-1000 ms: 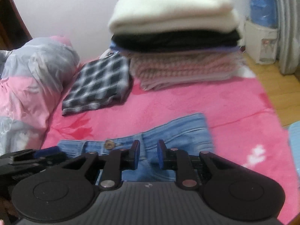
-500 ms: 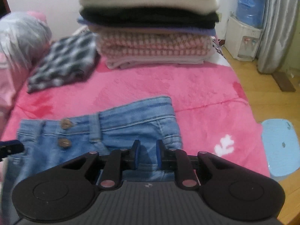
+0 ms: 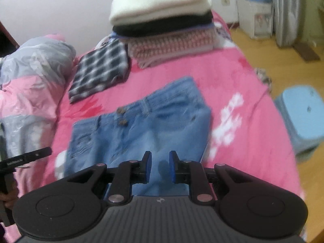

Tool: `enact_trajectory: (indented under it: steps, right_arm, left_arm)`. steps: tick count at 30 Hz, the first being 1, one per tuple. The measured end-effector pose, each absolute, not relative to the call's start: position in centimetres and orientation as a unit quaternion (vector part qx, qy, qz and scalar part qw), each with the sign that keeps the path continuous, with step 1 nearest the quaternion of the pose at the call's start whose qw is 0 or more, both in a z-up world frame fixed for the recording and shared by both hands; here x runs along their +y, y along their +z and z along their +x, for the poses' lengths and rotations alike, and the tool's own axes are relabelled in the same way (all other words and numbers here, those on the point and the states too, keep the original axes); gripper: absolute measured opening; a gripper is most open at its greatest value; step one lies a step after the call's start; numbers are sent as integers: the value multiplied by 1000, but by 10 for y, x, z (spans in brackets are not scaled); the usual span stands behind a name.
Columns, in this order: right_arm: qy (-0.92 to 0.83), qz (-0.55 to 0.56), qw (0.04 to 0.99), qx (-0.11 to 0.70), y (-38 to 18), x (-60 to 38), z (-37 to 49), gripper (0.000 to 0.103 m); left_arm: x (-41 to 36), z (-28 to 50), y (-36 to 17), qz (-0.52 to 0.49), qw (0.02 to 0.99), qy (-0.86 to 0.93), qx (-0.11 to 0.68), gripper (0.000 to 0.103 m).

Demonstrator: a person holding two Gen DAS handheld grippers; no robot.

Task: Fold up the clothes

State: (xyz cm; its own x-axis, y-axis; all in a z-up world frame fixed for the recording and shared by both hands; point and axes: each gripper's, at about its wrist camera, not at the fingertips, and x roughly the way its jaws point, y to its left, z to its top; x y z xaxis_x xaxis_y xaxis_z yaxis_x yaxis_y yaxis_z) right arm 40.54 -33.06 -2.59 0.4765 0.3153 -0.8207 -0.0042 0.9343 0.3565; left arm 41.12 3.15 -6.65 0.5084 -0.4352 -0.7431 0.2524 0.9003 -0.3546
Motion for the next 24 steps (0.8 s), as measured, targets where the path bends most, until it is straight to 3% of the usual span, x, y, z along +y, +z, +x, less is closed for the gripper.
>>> enact_trajectory:
  steps: [9,15,21,24]
  right_arm:
    - [155,164,834,504,-21,-306,389,20]
    - [237,196,832,461,-18,-320,365,21]
    - [354,129,856,355,86,-346,327,22]
    - [390,101,858,319,125,-350,316,35]
  left_arm:
    - [35,379,-81,-121,840,-191,494,40]
    - [40,356,-79,-146,843,-125,502,40]
    - [66,321,-6,-179,859,-33,479,40]
    - [70,314,39,-154,863,-13,481,40]
